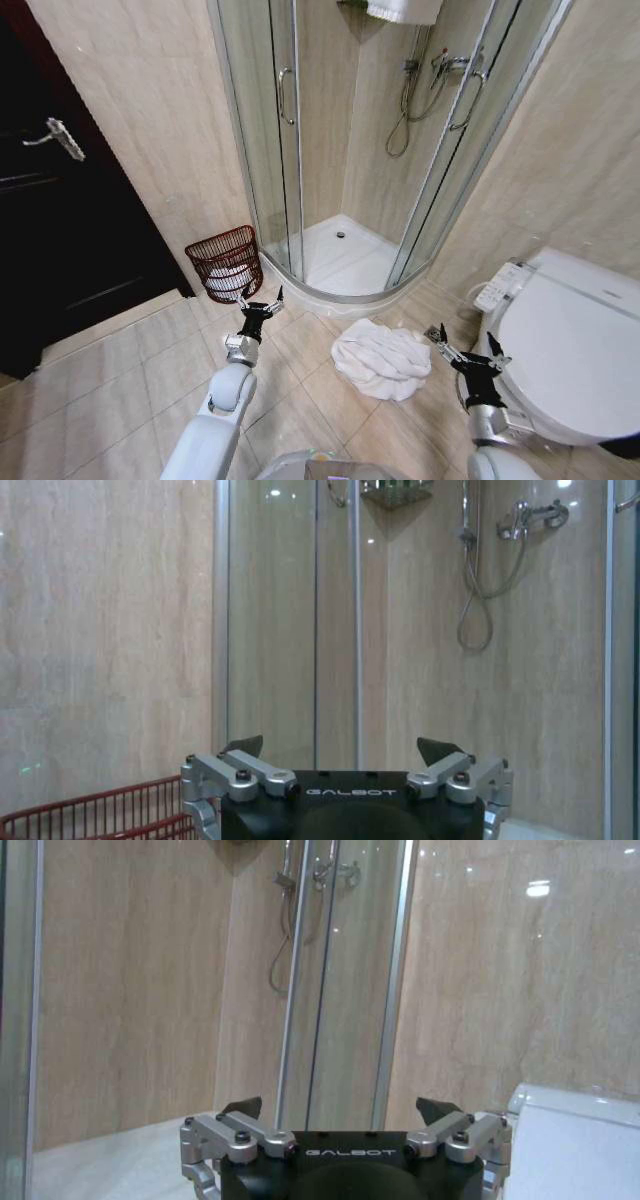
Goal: Discard the used towel into the hamper.
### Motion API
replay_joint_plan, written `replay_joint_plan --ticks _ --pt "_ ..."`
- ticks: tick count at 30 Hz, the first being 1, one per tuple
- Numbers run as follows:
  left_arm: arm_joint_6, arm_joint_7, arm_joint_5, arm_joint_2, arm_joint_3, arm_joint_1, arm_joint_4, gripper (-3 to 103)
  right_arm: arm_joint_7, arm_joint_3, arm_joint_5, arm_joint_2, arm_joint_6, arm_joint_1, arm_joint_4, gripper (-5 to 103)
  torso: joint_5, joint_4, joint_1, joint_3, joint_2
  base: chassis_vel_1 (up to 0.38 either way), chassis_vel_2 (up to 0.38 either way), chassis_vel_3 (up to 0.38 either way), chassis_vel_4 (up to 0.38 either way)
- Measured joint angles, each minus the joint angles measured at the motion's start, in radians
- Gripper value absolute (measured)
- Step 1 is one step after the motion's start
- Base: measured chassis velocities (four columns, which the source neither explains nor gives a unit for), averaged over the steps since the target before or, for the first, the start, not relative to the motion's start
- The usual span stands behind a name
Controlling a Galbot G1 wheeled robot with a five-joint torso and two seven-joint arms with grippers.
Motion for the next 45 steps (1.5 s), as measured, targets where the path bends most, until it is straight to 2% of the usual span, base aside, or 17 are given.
replay_joint_plan --ticks 20,27,36,41,45 --pt "-0.006 0.0 0.002 -0.004 -0.001 0.015 -0.02 100 -0.002 0.005 0.009 0.0 0.013 -0.019 0.018 100 0.0001 0.0 0.0 0.0 0.0 -0.05 0.055 0.048 -0.046" --pt "0.038 0.009 0.006 -0.009 -0.003 0.02 -0.038 100 0.006 0.009 0.018 0.0 0.026 -0.027 0.015 100 0.0 0.0001 0.002 0.002 0.003 -0.048 0.06 0.047 -0.033" --pt "0.069 0.012 0.007 -0.014 0.001 0.016 -0.056 100 0.019 0.015 0.031 0.0 0.031 -0.037 0.02 100 0.0 0.0001 0.018 0.022 0.04 0.0 0.0 0.0 0.0" --pt "0.115 -0.03 0.008 -0.015 0.007 0.001 -0.062 100 0.011 0.015 0.032 0.0 0.027 -0.038 0.03 100 -0.0001 0.0 0.028 0.037 0.066 0.0 0.0 0.0 0.0" --pt "0.134 -0.039 0.007 -0.011 0.007 -0.008 -0.07 100 -0.024 0.017 0.041 0.0 0.025 -0.035 0.041 100 0.0 0.0 0.033 0.046 0.079 0.0 0.0 0.0 0.0"
